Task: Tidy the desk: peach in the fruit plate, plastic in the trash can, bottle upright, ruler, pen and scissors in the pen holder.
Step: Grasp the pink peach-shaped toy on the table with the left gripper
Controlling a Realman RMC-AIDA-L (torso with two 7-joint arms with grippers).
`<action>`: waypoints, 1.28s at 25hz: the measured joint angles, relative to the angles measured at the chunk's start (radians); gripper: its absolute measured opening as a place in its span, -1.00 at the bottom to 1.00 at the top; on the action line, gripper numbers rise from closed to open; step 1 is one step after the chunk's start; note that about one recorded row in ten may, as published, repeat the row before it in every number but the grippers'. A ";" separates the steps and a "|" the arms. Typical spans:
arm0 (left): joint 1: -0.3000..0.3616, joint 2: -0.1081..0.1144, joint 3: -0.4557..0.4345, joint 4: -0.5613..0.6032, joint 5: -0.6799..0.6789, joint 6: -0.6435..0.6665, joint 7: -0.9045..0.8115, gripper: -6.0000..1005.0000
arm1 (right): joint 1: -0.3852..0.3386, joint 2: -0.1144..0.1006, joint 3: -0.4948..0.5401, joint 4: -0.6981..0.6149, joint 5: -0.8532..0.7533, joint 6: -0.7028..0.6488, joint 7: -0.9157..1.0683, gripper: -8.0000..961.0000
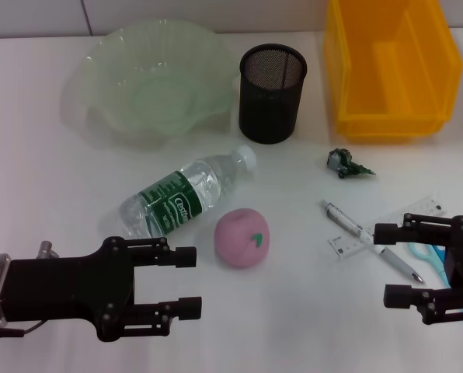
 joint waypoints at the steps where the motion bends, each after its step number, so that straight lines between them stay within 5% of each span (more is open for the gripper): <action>1: 0.000 0.000 0.000 0.000 0.000 0.000 0.000 0.35 | 0.000 0.001 0.000 0.000 0.002 0.004 -0.001 0.70; 17: -0.020 0.000 0.000 0.011 0.000 -0.002 -0.039 0.35 | -0.004 0.009 0.000 0.004 0.025 0.012 -0.043 0.70; 26: -0.069 -0.002 0.051 0.082 -0.001 -0.006 -0.147 0.35 | -0.029 -0.014 0.067 0.004 0.025 0.012 -0.051 0.70; 32: -0.234 -0.007 0.318 0.237 -0.008 -0.178 -0.401 0.35 | -0.073 -0.024 0.143 0.004 0.024 0.031 -0.055 0.70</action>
